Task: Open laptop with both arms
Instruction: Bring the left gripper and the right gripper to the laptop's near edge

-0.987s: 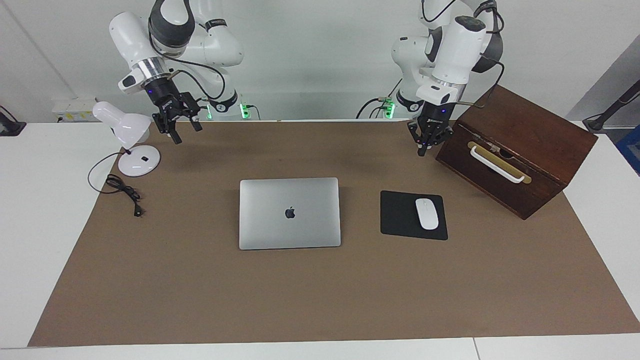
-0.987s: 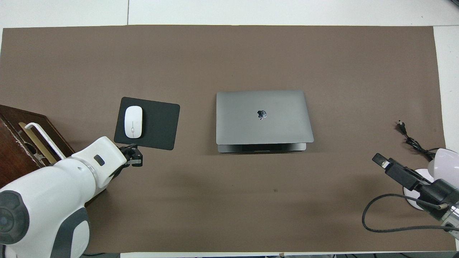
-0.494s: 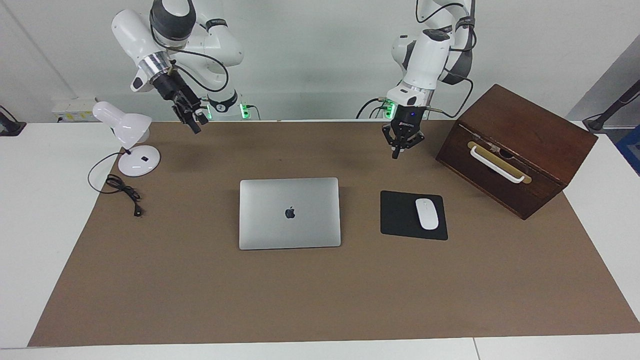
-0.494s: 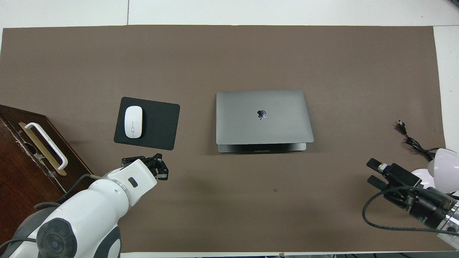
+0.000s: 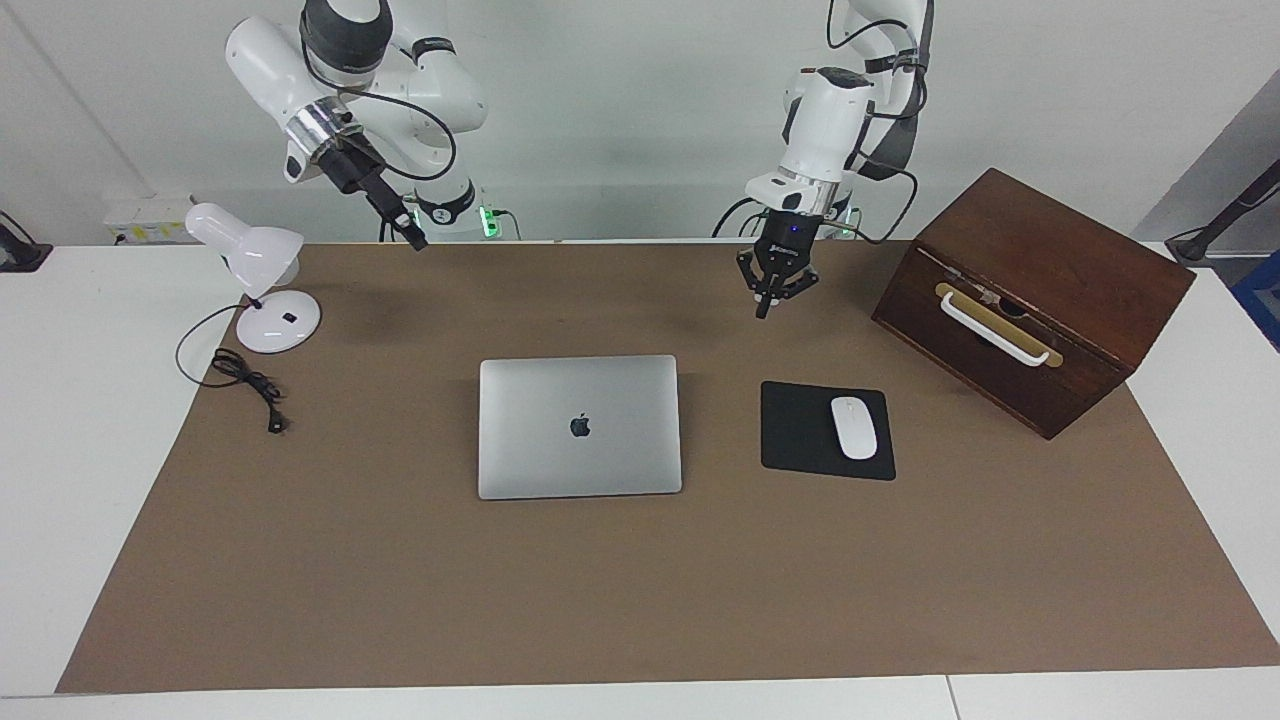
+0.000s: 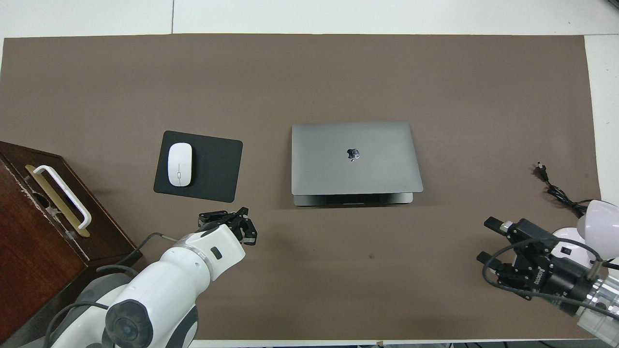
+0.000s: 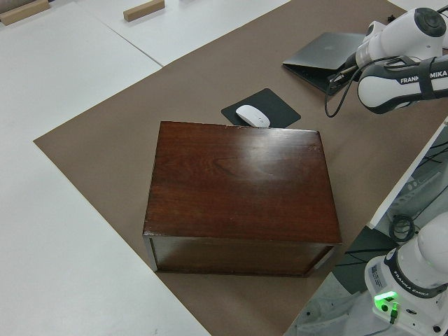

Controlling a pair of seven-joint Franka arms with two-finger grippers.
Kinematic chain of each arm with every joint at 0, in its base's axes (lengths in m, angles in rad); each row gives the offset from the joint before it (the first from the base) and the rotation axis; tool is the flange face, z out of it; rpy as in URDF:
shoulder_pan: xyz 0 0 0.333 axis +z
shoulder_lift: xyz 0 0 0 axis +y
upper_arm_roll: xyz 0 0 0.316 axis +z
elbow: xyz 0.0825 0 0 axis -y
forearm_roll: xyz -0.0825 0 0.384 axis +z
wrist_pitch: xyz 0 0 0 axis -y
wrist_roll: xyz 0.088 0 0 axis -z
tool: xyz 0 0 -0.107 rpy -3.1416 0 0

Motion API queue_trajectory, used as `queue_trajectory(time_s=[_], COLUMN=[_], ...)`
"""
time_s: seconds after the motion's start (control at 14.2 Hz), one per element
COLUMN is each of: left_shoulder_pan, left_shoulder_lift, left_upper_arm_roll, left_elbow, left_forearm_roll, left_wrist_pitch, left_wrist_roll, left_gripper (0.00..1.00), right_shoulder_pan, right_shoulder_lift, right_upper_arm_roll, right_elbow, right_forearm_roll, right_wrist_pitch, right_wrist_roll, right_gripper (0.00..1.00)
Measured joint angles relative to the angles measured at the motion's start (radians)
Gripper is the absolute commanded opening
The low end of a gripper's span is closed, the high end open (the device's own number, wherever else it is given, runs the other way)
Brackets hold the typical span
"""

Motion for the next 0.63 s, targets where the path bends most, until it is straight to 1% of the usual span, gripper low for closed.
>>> queue_trajectory(time_s=[0.14,0.21,0.28,0.42,0.63], left_shoulder_pan=[-0.034,-0.054,-0.072,-0.089,-0.092], left_shoulder_lift=[0.066,0.106,0.136,0.157,0.162], left_upper_arm_roll=[0.000,0.000,-0.001,0.000,-0.001], left_elbow=[-0.001,-0.001,0.000,0.003,0.008], left_forearm_roll=[0.000,0.000,0.000,0.000,0.000], left_wrist_pitch=[0.088,0.135,0.176,0.208,0.217], left_wrist_roll=[0.000,-0.001,-0.001,-0.001,0.002], left_gripper=[0.00,0.00,0.00,0.00,0.00], right_shoulder_pan=[0.013,0.019,0.021,0.021,0.036], right_shoulder_lift=[0.019,0.041,0.068,0.107,0.165], right_upper_arm_roll=[0.115,0.197,0.261,0.290,0.292], right_elbow=[-0.001,0.003,0.010,0.023,0.030], right_forearm_roll=[0.045,0.100,0.145,0.160,0.169], right_wrist_pitch=[0.076,0.121,0.160,0.192,0.252], right_wrist_roll=[0.050,0.063,0.066,0.069,0.068], right_gripper=[1.00,1.00,1.00,1.00,1.00])
